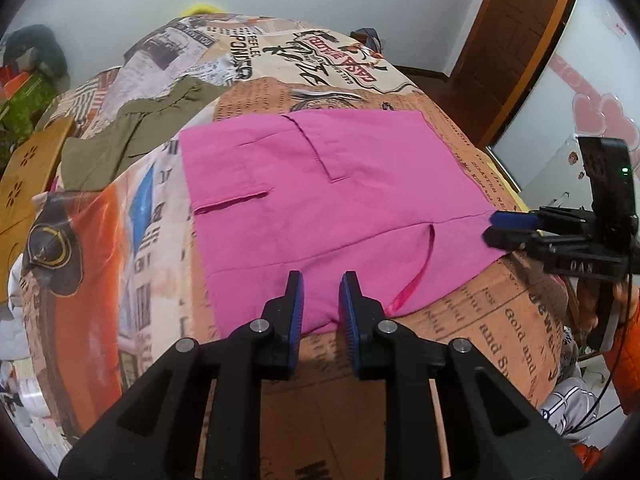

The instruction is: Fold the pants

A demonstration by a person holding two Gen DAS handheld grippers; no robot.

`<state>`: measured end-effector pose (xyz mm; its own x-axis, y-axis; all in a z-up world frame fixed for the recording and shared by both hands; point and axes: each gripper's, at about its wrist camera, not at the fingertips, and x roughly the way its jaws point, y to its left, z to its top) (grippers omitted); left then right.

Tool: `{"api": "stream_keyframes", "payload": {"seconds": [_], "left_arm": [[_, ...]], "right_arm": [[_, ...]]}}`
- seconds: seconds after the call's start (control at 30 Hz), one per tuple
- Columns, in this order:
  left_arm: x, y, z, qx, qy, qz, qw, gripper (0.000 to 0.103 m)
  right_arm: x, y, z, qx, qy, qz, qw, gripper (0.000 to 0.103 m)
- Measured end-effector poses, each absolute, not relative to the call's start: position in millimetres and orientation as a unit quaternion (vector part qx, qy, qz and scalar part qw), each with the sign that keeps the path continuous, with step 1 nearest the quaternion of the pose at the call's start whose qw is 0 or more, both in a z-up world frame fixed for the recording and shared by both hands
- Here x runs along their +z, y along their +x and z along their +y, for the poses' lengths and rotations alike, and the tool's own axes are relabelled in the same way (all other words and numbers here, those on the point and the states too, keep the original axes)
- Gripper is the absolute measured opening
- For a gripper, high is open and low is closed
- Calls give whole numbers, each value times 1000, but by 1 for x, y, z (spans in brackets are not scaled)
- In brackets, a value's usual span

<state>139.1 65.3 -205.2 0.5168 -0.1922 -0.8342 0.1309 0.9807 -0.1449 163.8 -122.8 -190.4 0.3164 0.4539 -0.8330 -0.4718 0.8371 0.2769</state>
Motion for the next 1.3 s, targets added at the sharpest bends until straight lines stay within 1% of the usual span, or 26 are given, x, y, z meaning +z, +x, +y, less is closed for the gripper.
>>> {"api": "stream_keyframes", "payload": {"seconds": [0.07, 0.23, 0.33, 0.4, 0.47, 0.57, 0.7, 0.8, 0.87, 0.97, 1.1, 1.3], "left_arm": [[-207, 135, 69, -83, -32, 481, 872, 21], [-213, 129, 84, -87, -90, 476, 871, 21], [-211, 129, 78, -82, -70, 477, 872, 21], [-208, 131, 73, -78, -52, 481, 872, 21], [-205, 133, 72, -77, -46, 484, 871, 23], [-197, 139, 79, -68, -50, 483, 871, 24], [-184, 151, 91, -28, -28, 467, 884, 25], [-176, 170, 104, -10, -32, 457, 889, 31], [-171, 183, 110, 1, -34, 448, 894, 45], [-163, 204, 118, 15, -42, 430, 902, 53], [-166, 236, 127, 10, -54, 430, 901, 54], [-197, 274, 133, 1, -61, 457, 887, 53]], "right_arm": [[-192, 164, -136, 266, -12, 516, 814, 39], [-201, 164, -163, 224, -16, 528, 819, 39], [-202, 162, -169, 219, -4, 530, 819, 40], [-199, 161, -165, 214, -16, 529, 821, 40], [-195, 160, -162, 214, -26, 526, 823, 43], [-184, 163, -160, 214, -31, 514, 830, 43], [-165, 171, -161, 218, -22, 490, 844, 43], [-150, 182, -159, 217, -16, 470, 856, 43], [-146, 193, -155, 217, -11, 461, 860, 44], [-144, 210, -150, 210, -11, 454, 866, 44], [-148, 231, -145, 207, -9, 452, 868, 44], [-164, 267, -145, 190, -13, 459, 868, 44]]}}
